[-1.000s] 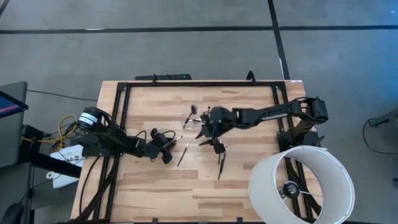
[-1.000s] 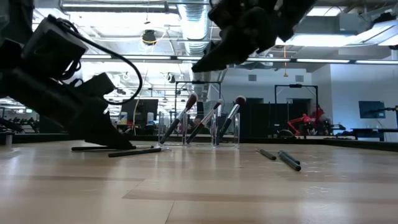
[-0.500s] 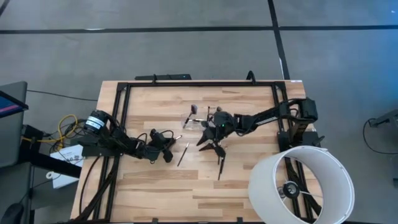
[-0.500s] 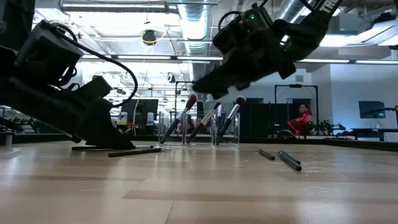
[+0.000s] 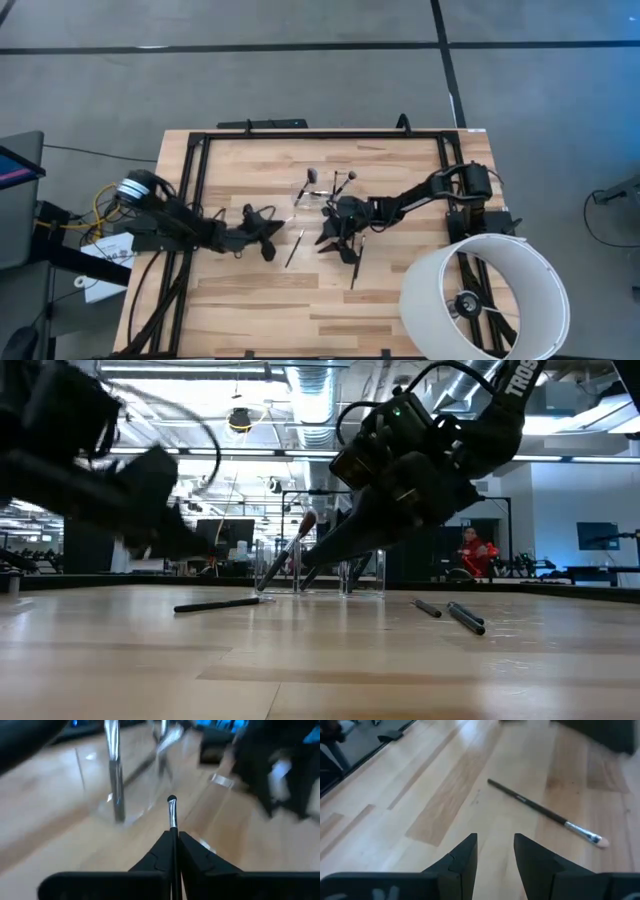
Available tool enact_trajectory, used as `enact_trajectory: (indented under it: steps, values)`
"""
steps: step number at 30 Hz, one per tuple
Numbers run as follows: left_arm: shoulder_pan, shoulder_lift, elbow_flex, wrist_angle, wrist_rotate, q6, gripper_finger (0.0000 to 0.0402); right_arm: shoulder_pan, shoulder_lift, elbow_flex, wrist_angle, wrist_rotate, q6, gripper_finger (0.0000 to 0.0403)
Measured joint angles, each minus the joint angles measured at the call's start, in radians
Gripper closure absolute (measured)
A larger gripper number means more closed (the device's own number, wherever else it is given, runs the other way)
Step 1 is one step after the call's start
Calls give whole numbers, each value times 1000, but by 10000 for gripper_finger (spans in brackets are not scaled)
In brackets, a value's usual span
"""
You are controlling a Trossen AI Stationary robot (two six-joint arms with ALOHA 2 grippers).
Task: Put items in baskets/containers
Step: Put the eyeshadow brush into the transparent organizer
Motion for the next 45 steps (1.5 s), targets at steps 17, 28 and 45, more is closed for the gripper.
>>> enact_trajectory:
  steps: [17,28,45]
  values:
    - [303,-198,59,305,319,388,389,-10,-9,1,84,15,13,282]
    - [293,-143,66,512,532,499,387,-116,-318,3,69,191,95,282]
    - [275,-202,58,512,557,549,387,-104,-215,60,370,123,62,282]
